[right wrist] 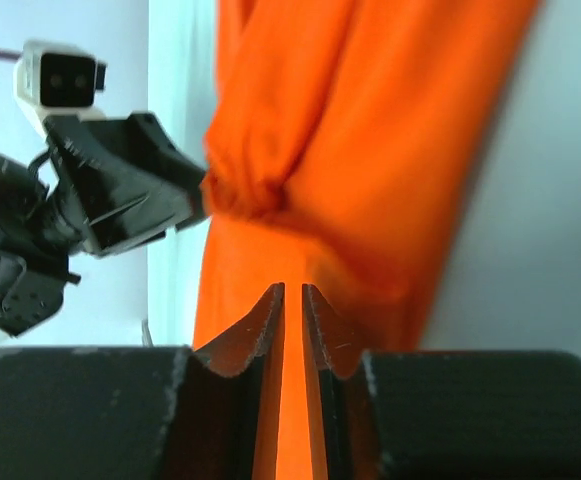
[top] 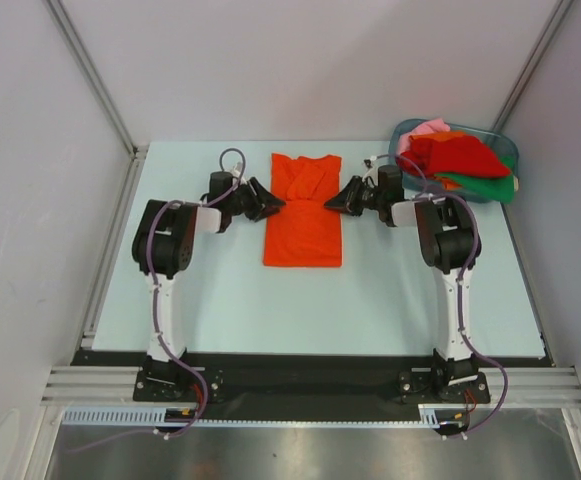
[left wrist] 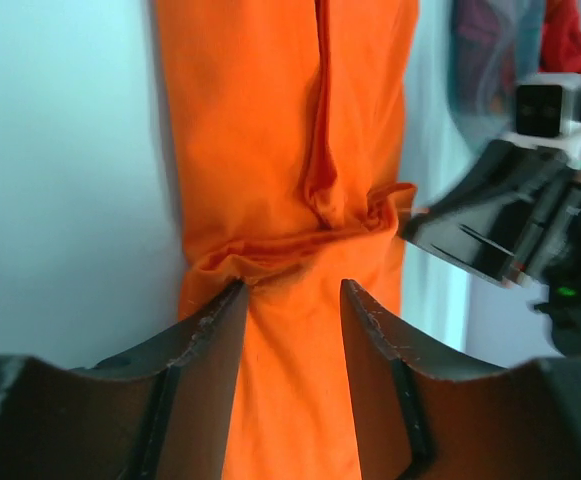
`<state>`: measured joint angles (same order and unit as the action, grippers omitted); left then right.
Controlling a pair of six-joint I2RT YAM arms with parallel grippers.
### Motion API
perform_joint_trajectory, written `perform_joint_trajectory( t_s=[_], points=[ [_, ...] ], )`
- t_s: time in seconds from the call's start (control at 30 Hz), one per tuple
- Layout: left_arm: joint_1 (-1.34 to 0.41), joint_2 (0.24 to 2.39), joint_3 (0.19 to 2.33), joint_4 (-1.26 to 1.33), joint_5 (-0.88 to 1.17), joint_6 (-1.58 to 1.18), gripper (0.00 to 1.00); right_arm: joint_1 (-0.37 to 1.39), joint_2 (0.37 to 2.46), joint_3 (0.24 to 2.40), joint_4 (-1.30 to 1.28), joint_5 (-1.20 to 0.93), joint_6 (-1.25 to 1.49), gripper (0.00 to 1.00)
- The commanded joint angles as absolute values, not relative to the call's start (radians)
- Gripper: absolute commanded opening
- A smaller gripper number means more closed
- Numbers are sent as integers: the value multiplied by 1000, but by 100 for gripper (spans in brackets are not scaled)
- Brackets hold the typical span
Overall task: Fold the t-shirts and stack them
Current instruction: Fold the tshirt
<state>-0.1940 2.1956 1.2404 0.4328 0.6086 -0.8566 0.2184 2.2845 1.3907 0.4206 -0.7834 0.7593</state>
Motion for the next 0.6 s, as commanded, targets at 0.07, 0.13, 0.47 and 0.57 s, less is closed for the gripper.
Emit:
perform_joint_trajectory(
  t_s=[0.07, 0.13, 0.47, 0.57],
  points=[
    [-170, 2335, 1402, 439, 655, -904, 49, 173, 2419, 1523, 488, -799, 851, 17],
    [-155, 2336, 1449, 353, 643, -856, 49, 154, 2431, 1568, 447, -779, 825, 17],
    [-130, 1923, 1237, 163, 503, -696, 59, 164, 2134, 1510, -101, -401, 410, 34],
    [-136, 1735, 1031, 186, 430, -741, 68, 182, 1953, 1329, -117, -324, 396, 39]
  ],
)
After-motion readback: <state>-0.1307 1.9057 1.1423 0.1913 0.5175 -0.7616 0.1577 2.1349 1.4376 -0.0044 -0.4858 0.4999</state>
